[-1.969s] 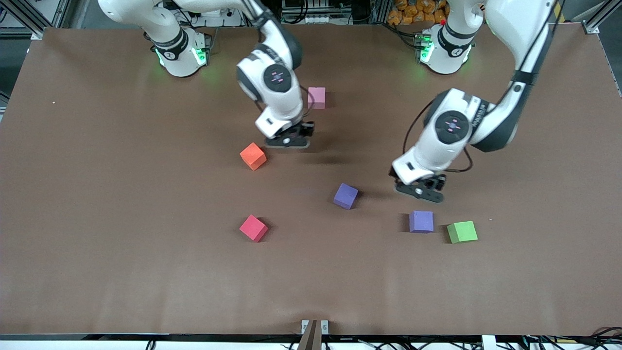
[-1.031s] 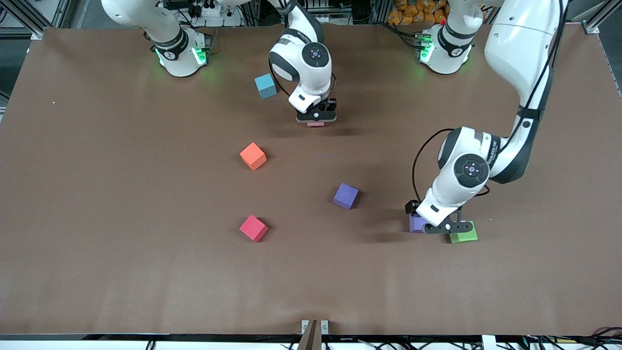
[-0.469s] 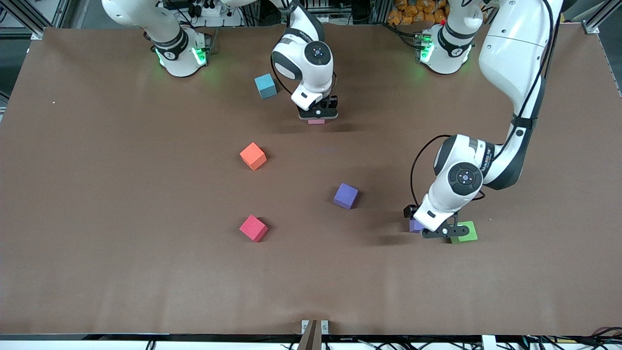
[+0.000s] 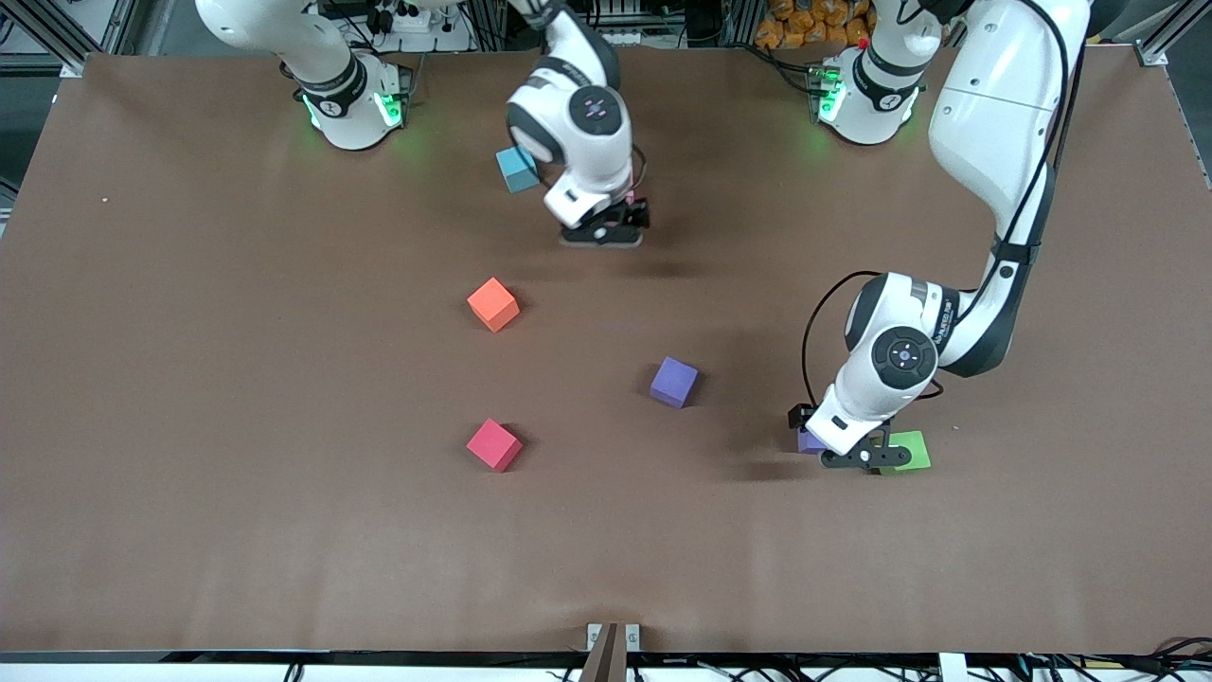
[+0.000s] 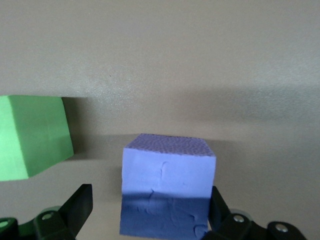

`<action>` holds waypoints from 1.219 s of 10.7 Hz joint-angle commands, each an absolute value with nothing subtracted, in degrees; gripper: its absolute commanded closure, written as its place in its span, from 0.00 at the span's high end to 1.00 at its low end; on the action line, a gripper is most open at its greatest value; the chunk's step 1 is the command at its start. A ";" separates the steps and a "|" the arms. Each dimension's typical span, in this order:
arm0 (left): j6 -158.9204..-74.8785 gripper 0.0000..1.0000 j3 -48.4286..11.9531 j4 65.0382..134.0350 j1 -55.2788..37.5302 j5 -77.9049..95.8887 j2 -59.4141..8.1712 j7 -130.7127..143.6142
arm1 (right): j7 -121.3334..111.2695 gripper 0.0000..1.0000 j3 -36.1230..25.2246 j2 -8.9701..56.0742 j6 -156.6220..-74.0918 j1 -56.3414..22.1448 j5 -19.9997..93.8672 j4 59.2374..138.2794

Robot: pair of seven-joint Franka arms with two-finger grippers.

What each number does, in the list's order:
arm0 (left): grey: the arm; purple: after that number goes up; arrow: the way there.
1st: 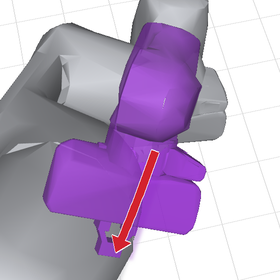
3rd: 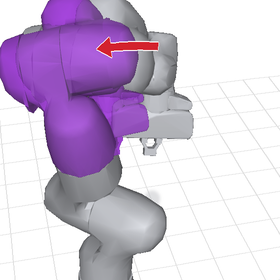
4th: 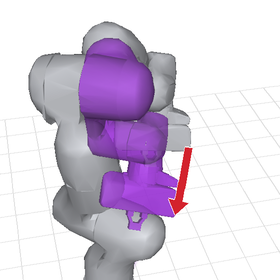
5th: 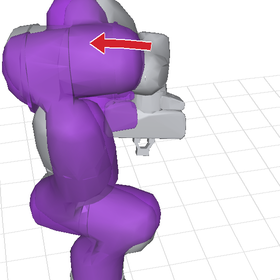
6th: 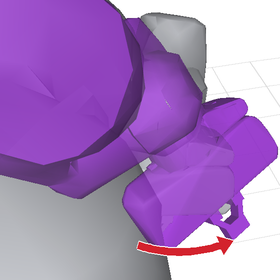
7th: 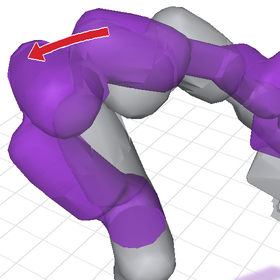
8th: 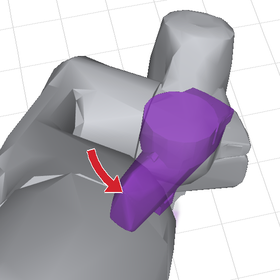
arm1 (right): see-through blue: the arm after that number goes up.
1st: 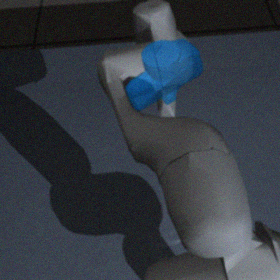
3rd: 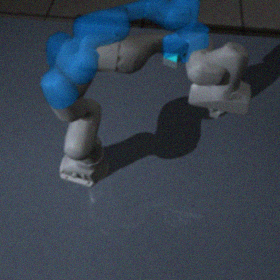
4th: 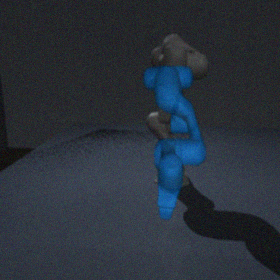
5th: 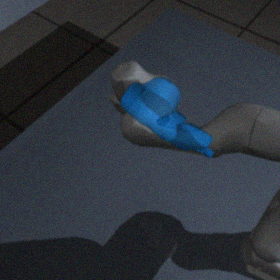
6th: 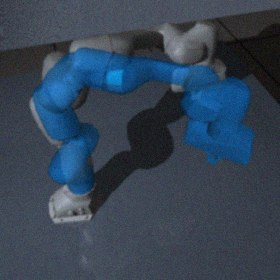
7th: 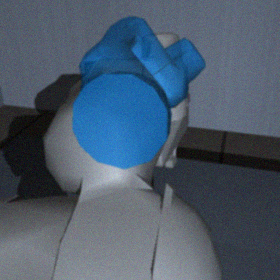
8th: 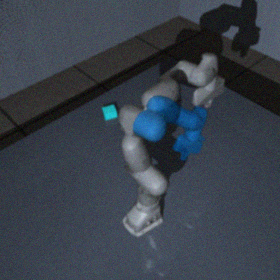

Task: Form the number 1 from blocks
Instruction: 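Place the right gripper's pink beside the other while the left gripper grasps purple, then grasp the orange block with the right gripper while the left gripper carries purple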

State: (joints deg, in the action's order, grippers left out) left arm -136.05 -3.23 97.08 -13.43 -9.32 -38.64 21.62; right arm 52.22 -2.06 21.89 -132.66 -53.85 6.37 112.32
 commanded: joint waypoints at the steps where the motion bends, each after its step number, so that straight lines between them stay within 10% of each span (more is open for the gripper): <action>1: -136.32 0.27 -2.37 95.71 -14.15 -8.70 -39.64 18.29 | 47.12 1.00 -1.05 17.41 -129.91 -44.33 5.71 114.08; 2: -136.23 0.00 -2.37 95.71 -14.67 -8.79 -39.55 18.89 | 47.11 1.00 -1.32 17.49 -130.34 -41.77 5.71 113.65; 13: -122.43 0.00 -12.39 96.24 -29.50 -5.46 -30.32 43.91 | 71.37 1.00 -2.55 19.51 -133.58 -32.08 9.32 119.70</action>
